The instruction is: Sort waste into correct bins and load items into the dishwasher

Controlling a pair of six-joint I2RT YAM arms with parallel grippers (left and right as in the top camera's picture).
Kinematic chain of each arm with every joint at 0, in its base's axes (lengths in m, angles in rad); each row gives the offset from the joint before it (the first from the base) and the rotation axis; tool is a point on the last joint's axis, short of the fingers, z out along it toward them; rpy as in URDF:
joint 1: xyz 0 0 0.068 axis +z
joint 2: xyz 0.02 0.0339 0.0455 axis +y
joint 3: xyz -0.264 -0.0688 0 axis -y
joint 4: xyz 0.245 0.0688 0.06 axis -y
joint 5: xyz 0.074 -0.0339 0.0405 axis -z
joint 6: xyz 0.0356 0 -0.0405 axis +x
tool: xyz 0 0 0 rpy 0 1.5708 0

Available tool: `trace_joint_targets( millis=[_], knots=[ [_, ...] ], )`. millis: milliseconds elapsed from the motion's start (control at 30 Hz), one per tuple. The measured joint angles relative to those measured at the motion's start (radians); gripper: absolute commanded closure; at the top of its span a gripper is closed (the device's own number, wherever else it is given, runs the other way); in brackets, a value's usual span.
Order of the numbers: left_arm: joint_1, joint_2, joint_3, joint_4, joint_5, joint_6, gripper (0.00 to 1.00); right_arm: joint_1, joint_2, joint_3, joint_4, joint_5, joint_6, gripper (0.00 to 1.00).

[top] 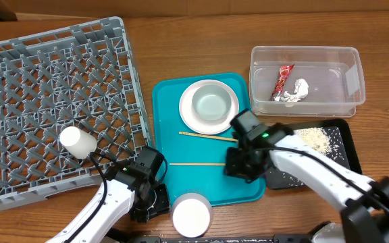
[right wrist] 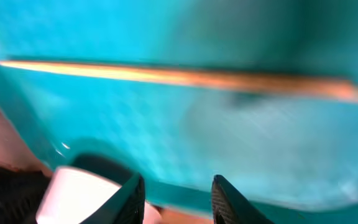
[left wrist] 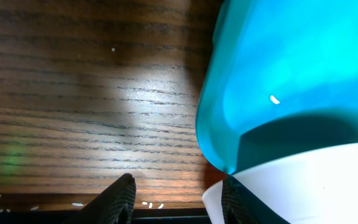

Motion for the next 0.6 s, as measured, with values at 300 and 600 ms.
trace_joint_targets(
  millis=[300,600],
  knots=[
    [0.0,0.0,0.0,0.004,0.0,0.002,0.51,0.066,-0.014,-0.029,-0.15,0.015,0.016,0.63],
    [0.0,0.0,0.0,0.003,0.0,0.002,0.5,0.254,-0.013,-0.127,-0.014,-0.022,0.113,0.62]
  ],
)
